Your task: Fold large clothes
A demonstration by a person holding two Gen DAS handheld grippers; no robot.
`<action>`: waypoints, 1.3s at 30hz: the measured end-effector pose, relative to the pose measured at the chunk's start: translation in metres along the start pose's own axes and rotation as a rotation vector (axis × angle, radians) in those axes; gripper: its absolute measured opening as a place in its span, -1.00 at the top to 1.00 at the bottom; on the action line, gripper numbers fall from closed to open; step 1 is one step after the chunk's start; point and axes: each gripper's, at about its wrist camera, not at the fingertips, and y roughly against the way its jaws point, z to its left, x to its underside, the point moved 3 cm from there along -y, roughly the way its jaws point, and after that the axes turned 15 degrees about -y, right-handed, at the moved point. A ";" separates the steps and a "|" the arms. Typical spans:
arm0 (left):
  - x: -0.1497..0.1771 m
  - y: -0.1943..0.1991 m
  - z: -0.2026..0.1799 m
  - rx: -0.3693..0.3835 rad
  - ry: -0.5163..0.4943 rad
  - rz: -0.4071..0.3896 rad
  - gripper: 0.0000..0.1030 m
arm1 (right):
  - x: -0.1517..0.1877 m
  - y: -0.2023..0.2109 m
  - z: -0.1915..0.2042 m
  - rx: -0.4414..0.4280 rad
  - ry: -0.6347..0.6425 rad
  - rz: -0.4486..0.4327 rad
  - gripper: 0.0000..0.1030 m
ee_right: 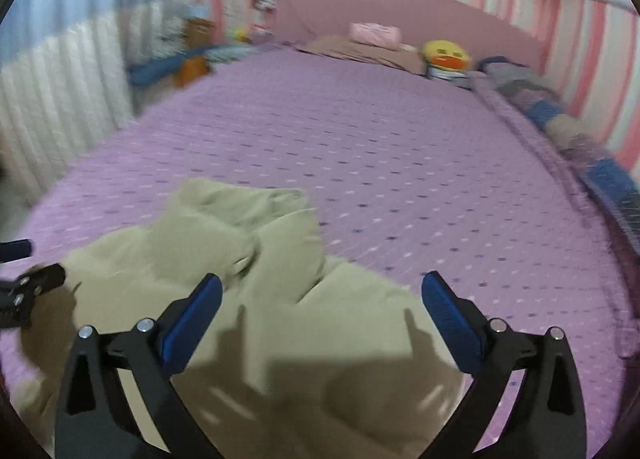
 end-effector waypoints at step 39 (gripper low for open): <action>0.006 -0.127 -0.017 -0.059 0.079 -0.183 -0.94 | 0.038 -0.149 -0.016 -0.244 -0.099 0.157 -0.97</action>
